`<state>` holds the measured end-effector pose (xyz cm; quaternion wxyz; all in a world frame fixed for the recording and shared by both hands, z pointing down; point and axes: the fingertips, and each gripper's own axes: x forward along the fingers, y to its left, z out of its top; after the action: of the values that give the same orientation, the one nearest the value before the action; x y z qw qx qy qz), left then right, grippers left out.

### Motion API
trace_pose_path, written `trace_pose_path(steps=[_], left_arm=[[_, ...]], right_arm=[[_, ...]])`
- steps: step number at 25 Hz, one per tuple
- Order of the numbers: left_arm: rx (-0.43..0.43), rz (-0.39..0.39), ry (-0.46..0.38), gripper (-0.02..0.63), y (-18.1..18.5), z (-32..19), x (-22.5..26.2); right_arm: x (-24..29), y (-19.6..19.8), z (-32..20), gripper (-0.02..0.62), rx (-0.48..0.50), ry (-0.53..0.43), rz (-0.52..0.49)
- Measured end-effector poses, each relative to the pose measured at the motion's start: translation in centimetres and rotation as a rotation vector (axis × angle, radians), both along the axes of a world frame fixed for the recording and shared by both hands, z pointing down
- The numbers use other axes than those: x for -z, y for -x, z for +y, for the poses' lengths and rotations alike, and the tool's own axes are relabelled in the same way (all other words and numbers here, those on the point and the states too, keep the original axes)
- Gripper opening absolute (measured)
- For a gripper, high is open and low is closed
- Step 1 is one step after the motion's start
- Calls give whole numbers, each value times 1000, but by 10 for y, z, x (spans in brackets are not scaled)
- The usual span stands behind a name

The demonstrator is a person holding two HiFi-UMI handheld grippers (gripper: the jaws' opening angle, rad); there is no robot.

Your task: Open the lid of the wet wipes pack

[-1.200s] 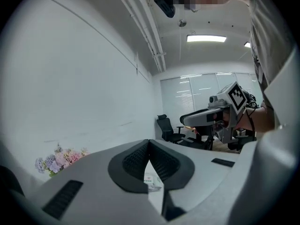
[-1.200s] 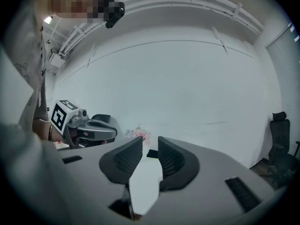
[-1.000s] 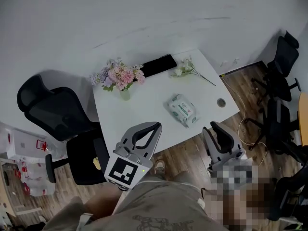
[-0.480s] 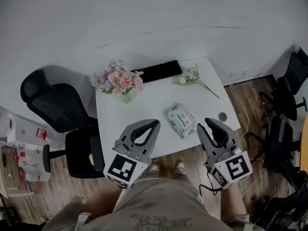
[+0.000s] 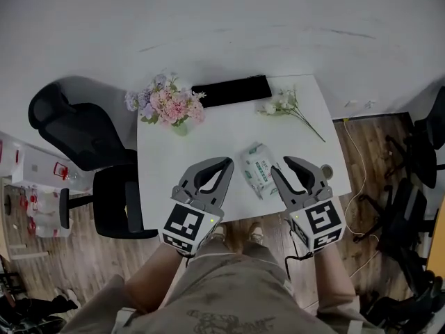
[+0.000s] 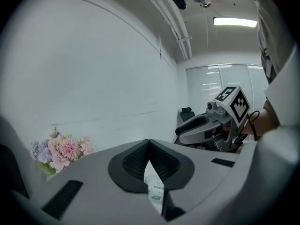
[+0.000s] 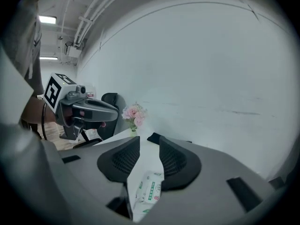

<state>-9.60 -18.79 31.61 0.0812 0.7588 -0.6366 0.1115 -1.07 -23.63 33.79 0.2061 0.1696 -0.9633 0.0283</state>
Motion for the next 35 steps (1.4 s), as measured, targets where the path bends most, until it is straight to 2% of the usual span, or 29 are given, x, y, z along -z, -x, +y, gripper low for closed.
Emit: trace_pose_path(steps=[9,16,23,30,35], left_arm=[[-24,62,169,15,-18,-19,-97],[-56,108,276,15,-27,-27,-176],[-97,126,351,15,-36,-34,-232],[-113,183,426,15,-40,-37,-278],[-167,233,401,15,-47,-43,-281]], right_arm=[[-98,14,-12,189,33,115,149],[-169,18,-12,207,42,156,253],[-225,19,-10,230,37,151,342],[-257,17,-15,245,7,113,412],[-265,16,-14,245,-6,71,432]])
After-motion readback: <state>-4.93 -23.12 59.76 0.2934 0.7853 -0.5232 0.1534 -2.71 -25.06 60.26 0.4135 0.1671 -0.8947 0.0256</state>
